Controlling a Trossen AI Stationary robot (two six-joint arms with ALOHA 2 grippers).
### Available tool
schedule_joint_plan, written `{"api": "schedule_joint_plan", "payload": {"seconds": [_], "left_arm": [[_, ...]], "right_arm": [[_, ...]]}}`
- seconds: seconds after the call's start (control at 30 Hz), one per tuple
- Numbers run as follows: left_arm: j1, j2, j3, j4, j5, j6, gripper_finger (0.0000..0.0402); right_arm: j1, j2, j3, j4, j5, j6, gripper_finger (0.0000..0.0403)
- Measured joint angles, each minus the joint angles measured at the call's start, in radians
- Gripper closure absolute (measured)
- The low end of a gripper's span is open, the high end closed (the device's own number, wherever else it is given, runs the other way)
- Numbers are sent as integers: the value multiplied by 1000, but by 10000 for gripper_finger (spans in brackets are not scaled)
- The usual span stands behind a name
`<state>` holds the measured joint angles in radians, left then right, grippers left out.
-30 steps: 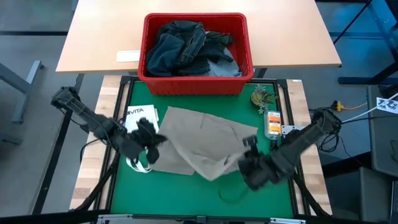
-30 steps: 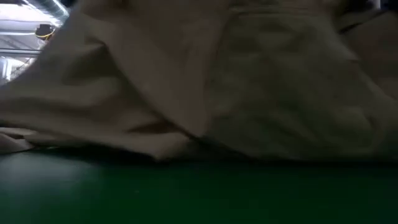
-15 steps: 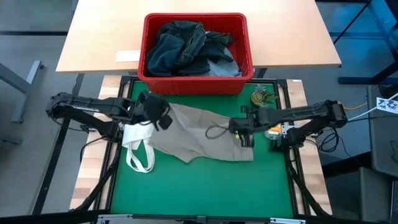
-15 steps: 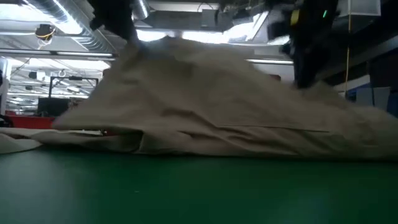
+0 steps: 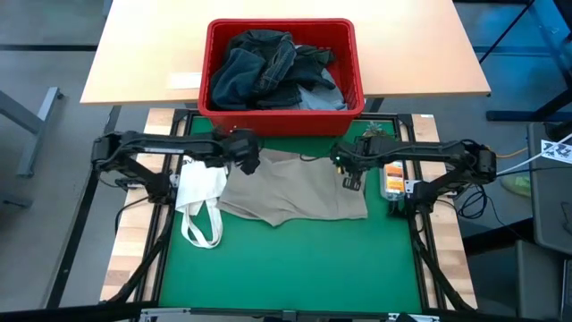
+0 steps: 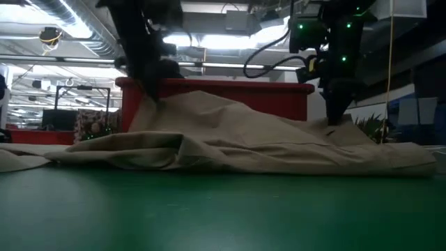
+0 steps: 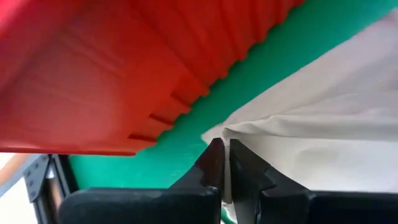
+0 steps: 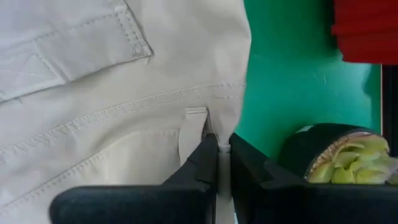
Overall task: Fold Laundry from Bin
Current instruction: Fold the gray shorts
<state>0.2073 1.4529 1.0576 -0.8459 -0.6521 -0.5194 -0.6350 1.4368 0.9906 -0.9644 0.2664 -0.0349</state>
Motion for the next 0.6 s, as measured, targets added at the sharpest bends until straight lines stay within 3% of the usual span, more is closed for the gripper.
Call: {"api": "schedule_joint_plan", "payload": {"seconds": [0.37,0.6], "left_arm": [[84,149,0,4,0,19,387],[89,151,0,0,-1,41,351]], "right_arm": [[-69,0,-20,-1,127,9,378],[-66,0,-20,-1,131,6,370]]}}
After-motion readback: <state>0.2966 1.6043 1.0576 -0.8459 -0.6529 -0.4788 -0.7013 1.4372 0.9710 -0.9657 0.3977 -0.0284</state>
